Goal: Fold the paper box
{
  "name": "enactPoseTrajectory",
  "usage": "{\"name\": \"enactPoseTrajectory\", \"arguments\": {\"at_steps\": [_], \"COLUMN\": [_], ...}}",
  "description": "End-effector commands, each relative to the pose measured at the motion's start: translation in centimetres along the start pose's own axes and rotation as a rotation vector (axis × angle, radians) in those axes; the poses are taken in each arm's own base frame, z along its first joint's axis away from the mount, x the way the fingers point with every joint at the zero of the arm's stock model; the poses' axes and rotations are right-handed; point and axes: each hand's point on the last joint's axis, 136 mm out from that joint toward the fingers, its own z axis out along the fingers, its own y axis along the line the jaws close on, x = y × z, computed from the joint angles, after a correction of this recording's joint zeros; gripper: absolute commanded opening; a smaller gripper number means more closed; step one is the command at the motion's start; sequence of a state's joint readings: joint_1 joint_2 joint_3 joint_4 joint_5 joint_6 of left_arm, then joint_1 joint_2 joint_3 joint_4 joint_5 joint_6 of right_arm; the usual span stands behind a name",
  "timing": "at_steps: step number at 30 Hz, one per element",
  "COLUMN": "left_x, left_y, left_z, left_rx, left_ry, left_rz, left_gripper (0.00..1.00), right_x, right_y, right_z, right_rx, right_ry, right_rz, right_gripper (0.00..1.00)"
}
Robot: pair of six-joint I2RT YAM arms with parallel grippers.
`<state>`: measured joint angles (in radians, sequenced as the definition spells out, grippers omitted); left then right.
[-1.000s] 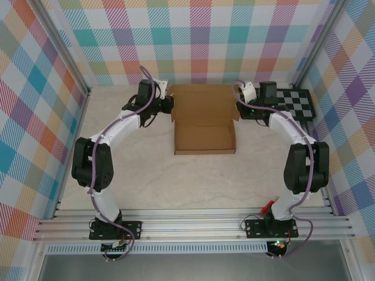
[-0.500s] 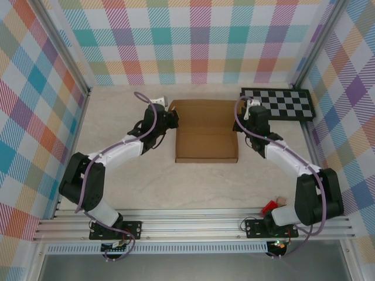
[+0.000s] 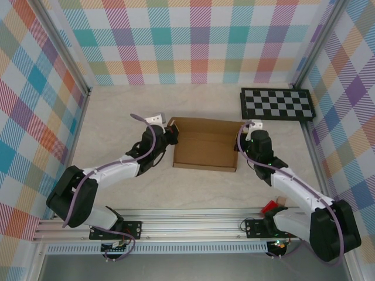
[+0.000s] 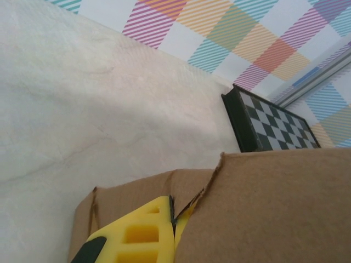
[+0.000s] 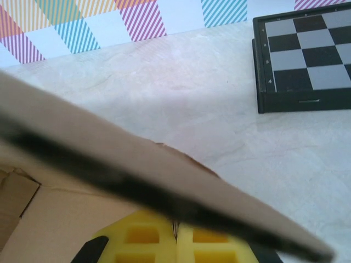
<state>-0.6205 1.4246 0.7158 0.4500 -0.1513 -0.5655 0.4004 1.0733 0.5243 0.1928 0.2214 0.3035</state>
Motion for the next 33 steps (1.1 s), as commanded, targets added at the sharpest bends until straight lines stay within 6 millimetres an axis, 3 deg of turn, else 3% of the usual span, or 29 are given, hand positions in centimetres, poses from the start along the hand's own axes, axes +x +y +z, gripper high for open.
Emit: {"name": "enactPoseTrajectory", "arguments": {"at_steps": [1,5,11,15,17,21,25,26,29,33], "left_x": [9.2,9.9,5.3,3.0,2.8,-0.2,1.1,1.6,2.6,3.4], "left_y": [2.6,4.7,5.4,6.6,7.1,7.5,9.9,10.3,10.7,11.6], "left_z": [-1.6,-2.2,0.7,3.1,3.9,5.1,7.2,7.0,5.3,1.1], "left_rx": [-0.054,-0.098,-0.078,-0.042,-0.036,-0.028,-0.076,-0.08,-0.09,-0.153], "left_ry": [0.292,0.284,0.146,0.077,0.071,-0.041,0.079,0.105,0.144,0.182], "left_rz": [0.0,0.066,0.257,0.294,0.339,0.399,0.352,0.285,0.107,-0.083], "left_gripper": [0.0,0.0,0.0,0.0,0.0,0.0,0.0,0.06,0.43,0.68], "right_x": [7.8,6.8,1.9,-0.5,-0.8,-1.4,1.0,1.8,2.7,4.1], "right_y": [0.8,1.4,4.1,5.9,6.0,5.9,4.9,4.0,3.4,2.1], "right_z": [-0.8,-0.4,4.2,7.9,9.2,10.6,11.9,11.9,11.6,12.0], "right_rx": [-0.063,-0.086,-0.163,-0.205,-0.19,-0.184,-0.143,-0.108,-0.082,-0.009], "right_ry": [0.253,0.209,0.035,-0.039,-0.035,-0.098,-0.001,0.014,0.035,0.138], "right_rz": [0.002,-0.015,-0.12,-0.191,-0.218,-0.266,-0.264,-0.245,-0.268,-0.282], "right_gripper": [0.0,0.0,0.0,0.0,0.0,0.0,0.0,0.0,0.0,0.0]}}
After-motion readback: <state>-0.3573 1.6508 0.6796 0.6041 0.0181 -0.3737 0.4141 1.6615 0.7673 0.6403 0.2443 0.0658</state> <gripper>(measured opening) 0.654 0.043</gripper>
